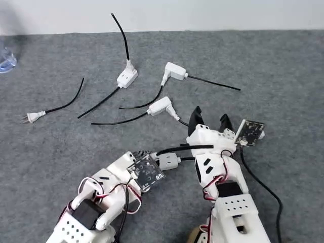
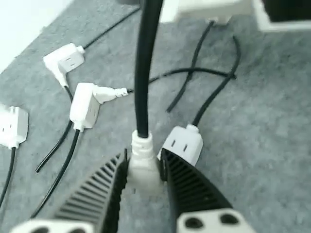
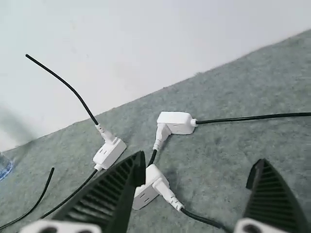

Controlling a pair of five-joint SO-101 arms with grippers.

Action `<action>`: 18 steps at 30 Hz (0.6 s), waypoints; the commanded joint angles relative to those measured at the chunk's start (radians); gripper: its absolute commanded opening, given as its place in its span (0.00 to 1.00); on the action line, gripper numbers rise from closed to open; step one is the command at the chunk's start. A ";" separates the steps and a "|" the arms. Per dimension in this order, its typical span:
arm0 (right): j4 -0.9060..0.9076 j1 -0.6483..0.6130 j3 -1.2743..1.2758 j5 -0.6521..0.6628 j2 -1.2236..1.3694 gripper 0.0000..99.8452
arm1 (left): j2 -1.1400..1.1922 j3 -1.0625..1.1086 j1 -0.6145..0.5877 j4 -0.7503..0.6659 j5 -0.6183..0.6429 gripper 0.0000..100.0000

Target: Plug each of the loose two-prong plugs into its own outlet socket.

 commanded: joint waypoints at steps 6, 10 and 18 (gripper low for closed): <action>-0.028 -0.010 -0.005 0.014 -0.002 0.33 | -0.002 -0.045 0.120 -0.044 0.072 0.01; -0.028 -0.010 0.008 0.014 -0.002 0.33 | -0.002 -0.019 0.120 -0.078 0.072 0.01; -0.028 -0.016 0.037 0.163 -0.002 0.33 | -0.003 0.053 0.124 -0.132 0.072 0.01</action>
